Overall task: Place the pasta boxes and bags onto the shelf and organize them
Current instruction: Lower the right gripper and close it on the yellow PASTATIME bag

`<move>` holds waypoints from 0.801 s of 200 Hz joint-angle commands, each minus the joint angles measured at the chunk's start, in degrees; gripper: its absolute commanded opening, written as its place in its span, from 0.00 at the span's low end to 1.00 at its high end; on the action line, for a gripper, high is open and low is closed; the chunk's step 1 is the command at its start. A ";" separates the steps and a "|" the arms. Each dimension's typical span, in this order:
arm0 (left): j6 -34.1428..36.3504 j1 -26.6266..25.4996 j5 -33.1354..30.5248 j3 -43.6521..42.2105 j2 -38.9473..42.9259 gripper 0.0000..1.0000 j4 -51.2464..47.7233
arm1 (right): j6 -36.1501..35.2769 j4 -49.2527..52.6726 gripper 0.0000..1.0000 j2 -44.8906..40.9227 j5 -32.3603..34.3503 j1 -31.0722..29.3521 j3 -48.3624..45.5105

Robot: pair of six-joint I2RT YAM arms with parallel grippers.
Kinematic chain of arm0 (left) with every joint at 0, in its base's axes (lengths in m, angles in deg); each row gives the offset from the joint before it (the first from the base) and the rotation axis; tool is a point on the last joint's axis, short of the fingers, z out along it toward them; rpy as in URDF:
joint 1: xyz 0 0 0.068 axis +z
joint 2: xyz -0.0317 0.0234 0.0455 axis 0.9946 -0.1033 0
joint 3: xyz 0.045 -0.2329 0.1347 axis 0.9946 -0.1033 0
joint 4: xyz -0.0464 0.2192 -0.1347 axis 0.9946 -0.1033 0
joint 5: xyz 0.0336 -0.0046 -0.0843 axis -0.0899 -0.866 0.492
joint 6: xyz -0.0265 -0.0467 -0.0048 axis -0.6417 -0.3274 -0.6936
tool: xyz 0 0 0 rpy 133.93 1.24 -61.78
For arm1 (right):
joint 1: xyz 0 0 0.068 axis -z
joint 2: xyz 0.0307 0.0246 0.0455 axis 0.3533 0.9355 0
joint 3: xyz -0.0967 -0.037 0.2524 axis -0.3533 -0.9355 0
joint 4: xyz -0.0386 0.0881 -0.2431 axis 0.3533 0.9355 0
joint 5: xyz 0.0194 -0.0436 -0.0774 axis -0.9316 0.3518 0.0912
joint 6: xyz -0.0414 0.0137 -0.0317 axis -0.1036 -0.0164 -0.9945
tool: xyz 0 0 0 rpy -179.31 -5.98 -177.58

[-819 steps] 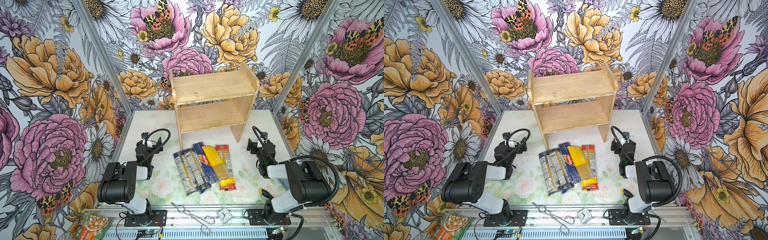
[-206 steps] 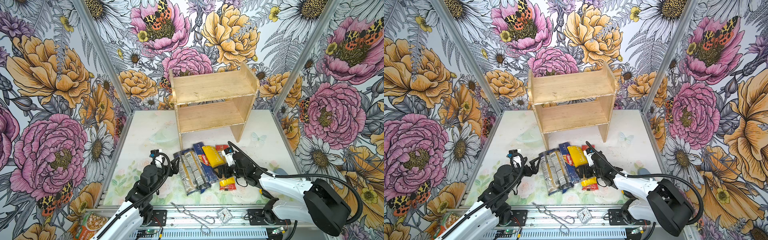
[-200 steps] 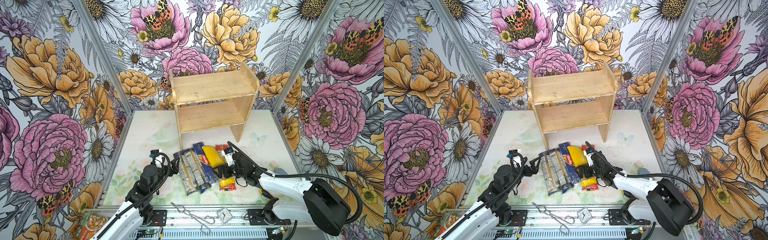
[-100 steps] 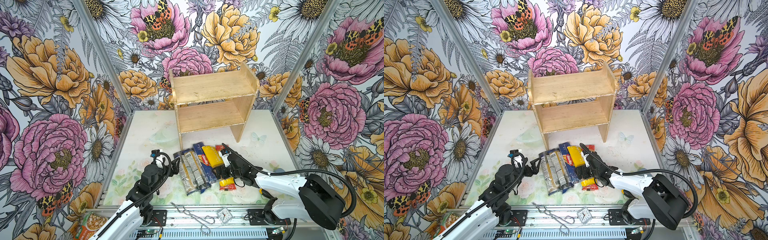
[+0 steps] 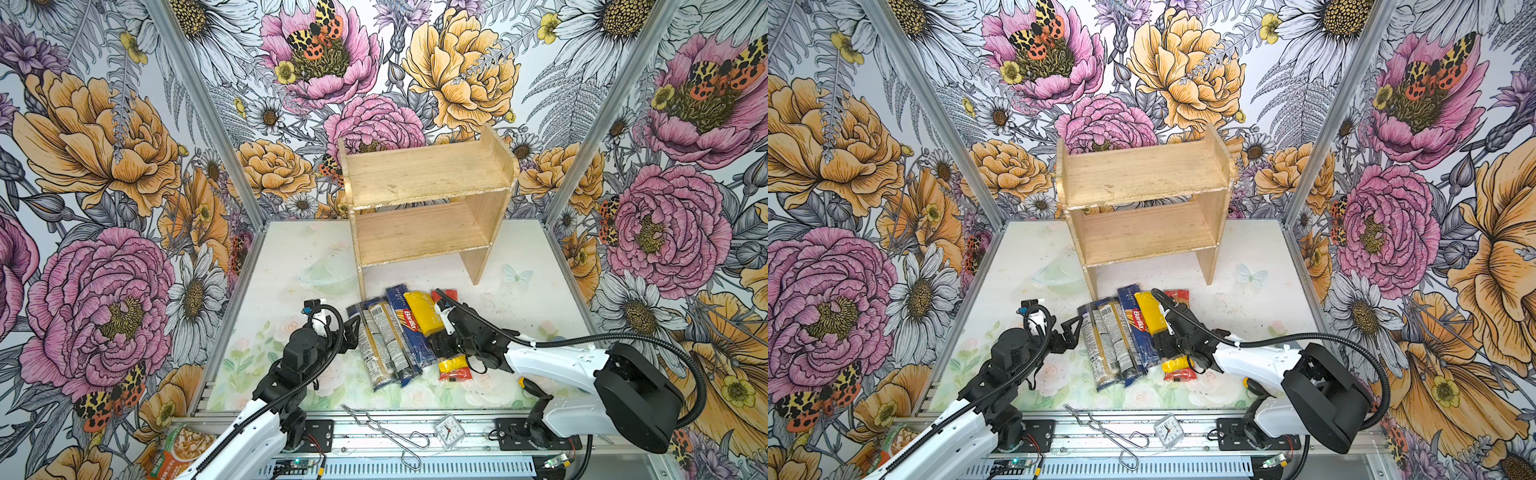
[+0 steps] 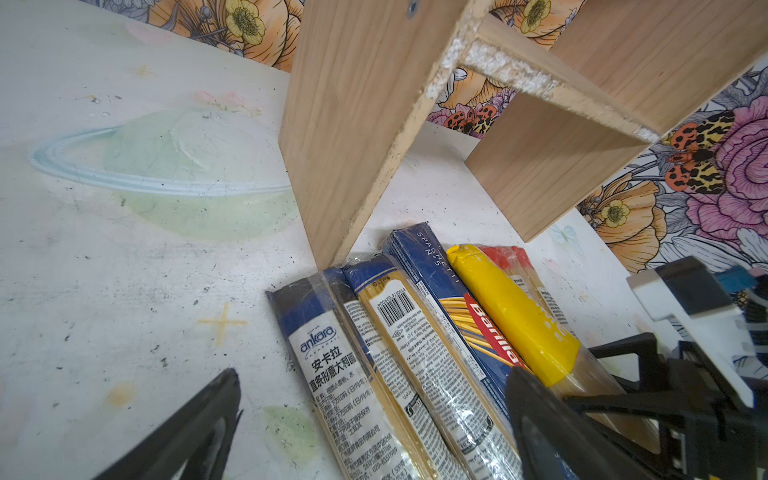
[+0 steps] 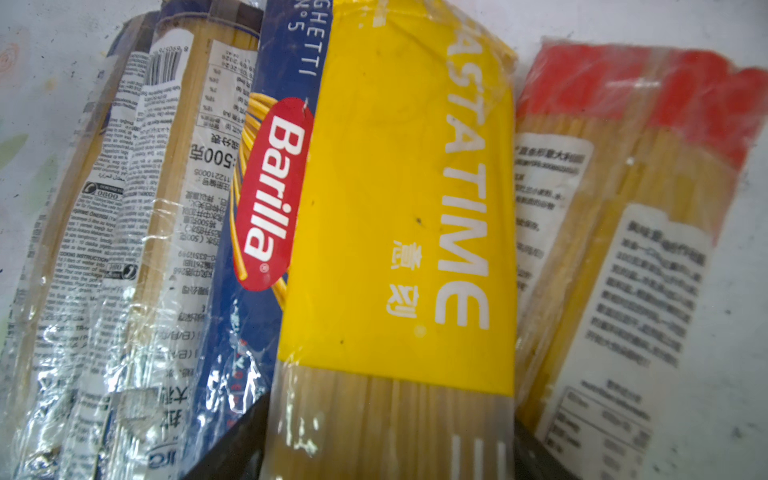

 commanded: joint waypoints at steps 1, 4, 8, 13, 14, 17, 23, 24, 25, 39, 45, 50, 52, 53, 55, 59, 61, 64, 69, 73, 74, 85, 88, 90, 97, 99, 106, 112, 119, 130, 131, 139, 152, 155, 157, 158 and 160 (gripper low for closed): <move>-0.15 -0.41 0.89 -0.40 -0.37 0.99 0.57 | -0.69 2.86 0.69 -1.10 0.17 -0.69 1.06; -0.14 -0.44 0.95 -0.42 -0.44 0.99 0.57 | -0.71 2.88 0.69 -1.10 0.17 -0.66 1.13; -0.16 -0.45 0.90 -0.37 -0.50 0.99 0.57 | -0.74 2.88 0.67 -1.10 0.12 -0.63 1.09; -0.16 -0.43 0.99 -0.29 -0.59 0.99 0.61 | -0.74 2.87 0.66 -0.97 -0.05 -0.69 1.25; -0.16 -0.48 0.95 -0.32 -0.61 0.99 0.59 | -0.70 2.88 0.66 -0.95 -0.08 -0.70 1.25; -0.16 -0.39 0.99 -0.31 -0.63 0.99 0.59 | -0.74 2.88 0.66 -0.84 -0.14 -0.70 1.33; -0.14 -0.44 0.99 -0.31 -0.72 0.99 0.61 | -0.67 2.87 0.66 -0.71 -0.20 -0.68 1.36; -0.15 -0.44 0.99 -0.33 -0.72 0.99 0.59 | -0.71 2.83 0.66 -0.68 -0.20 -0.74 1.35; -0.16 -0.40 0.99 -0.34 -0.77 0.99 0.58 | -0.72 2.85 0.66 -0.67 -0.19 -0.76 1.35; -0.16 -0.43 1.13 -0.25 -1.03 0.99 0.69 | -0.73 2.87 0.65 -0.18 -0.20 -0.71 1.54; -0.16 -0.41 1.12 -0.17 -1.12 0.99 0.66 | -0.72 2.88 0.64 0.00 -0.26 -0.82 1.65; -0.08 -0.39 1.14 -0.15 -1.14 0.99 0.65 | -0.70 2.83 0.63 0.04 -0.32 -0.85 1.69; -0.14 -0.45 1.14 -0.16 -1.13 0.99 0.70 | -0.71 2.87 0.62 0.09 -0.42 -0.81 1.72; -0.15 -0.45 1.16 -0.17 -1.15 0.99 0.68 | -0.73 2.87 0.62 0.15 -0.48 -0.84 1.75; -0.16 -0.45 1.17 -0.17 -1.22 0.99 0.66 | -0.74 2.81 0.62 0.14 -0.55 -0.83 1.84; -0.16 -0.45 1.18 -0.15 -1.20 0.99 0.70 | -0.73 2.87 0.60 0.28 -0.63 -0.79 1.95; -0.16 -0.45 1.17 -0.16 -1.19 0.99 0.67 | -0.74 2.88 0.60 0.30 -0.74 -0.79 1.96; -0.16 -0.44 1.17 -0.15 -1.23 0.99 0.66 | -0.72 2.88 0.59 0.31 -0.76 -0.84 1.98; -0.16 -0.43 1.17 -0.16 -1.24 0.99 0.72 | -0.72 2.88 0.58 0.23 -0.92 -0.88 2.09; -0.16 -0.42 1.24 -0.17 -1.23 0.99 0.75 | -0.74 2.88 0.57 0.29 -1.12 -0.94 2.14; -0.16 -0.44 1.20 -0.17 -1.19 0.99 0.70 | -0.74 2.88 0.57 0.30 -1.14 -0.91 2.18; -0.10 -0.44 1.34 -0.17 -1.25 0.99 0.72 | -0.73 2.87 0.55 0.09 -1.36 -0.95 2.30; -0.08 -0.45 1.35 -0.17 -1.24 0.99 0.73 | -0.67 2.88 0.54 0.05 -1.53 -1.00 2.35; -0.05 -0.40 1.35 -0.13 -1.25 0.99 0.72 | -0.72 2.86 0.53 0.04 -1.58 -1.04 2.39; -0.07 -0.40 1.39 -0.09 -1.23 0.99 0.75 | -0.71 2.86 0.51 -0.18 -1.69 -1.02 2.40; -0.07 -0.43 1.40 -0.15 -1.25 0.99 0.75 | -0.67 2.88 0.50 -0.25 -1.75 -1.02 2.40; -0.07 -0.40 1.43 -0.16 -1.27 0.99 0.79 | -0.50 2.88 0.48 -0.50 -1.68 -0.97 2.40; -0.07 -0.45 1.39 -0.21 -1.29 0.99 0.79 | -0.47 2.87 0.46 -0.72 -1.82 -1.00 2.45; -0.09 -0.40 1.39 -0.20 -1.34 0.99 0.81 | -0.45 2.81 0.43 -1.04 -1.95 -1.03 2.40; -0.03 -0.44 1.35 -0.25 -1.33 0.99 0.83 | -0.33 2.81 0.37 -1.48 -2.03 -1.05 2.44; -0.01 -0.44 1.35 -0.21 -1.34 0.99 0.83 | -0.36 2.85 0.36 -1.55 -2.03 -1.10 2.47; 0.01 -0.40 1.46 -0.15 -1.38 0.99 0.83 | -0.39 2.92 0.31 -1.90 -2.28 -1.03 2.46; -0.03 -0.45 1.48 -0.11 -1.60 0.99 0.84 | -0.06 2.90 0.25 -2.50 -2.43 -1.04 2.47; -0.01 -0.44 1.48 -0.16 -1.60 0.99 0.91 | -0.06 2.96 0.24 -2.66 -2.54 -1.05 2.47; 0.01 -0.40 1.51 -0.12 -1.65 0.99 0.94 | 0.00 2.96 0.23 -2.81 -2.53 -1.05 2.46; 0.01 -0.42 1.52 -0.10 -1.67 0.99 0.93 | -0.02 2.92 0.23 -2.83 -2.55 -1.05 2.47; 0.01 -0.44 1.45 -0.07 -1.68 0.99 0.92 | -0.03 2.96 0.23 -2.90 -2.56 -1.05 2.46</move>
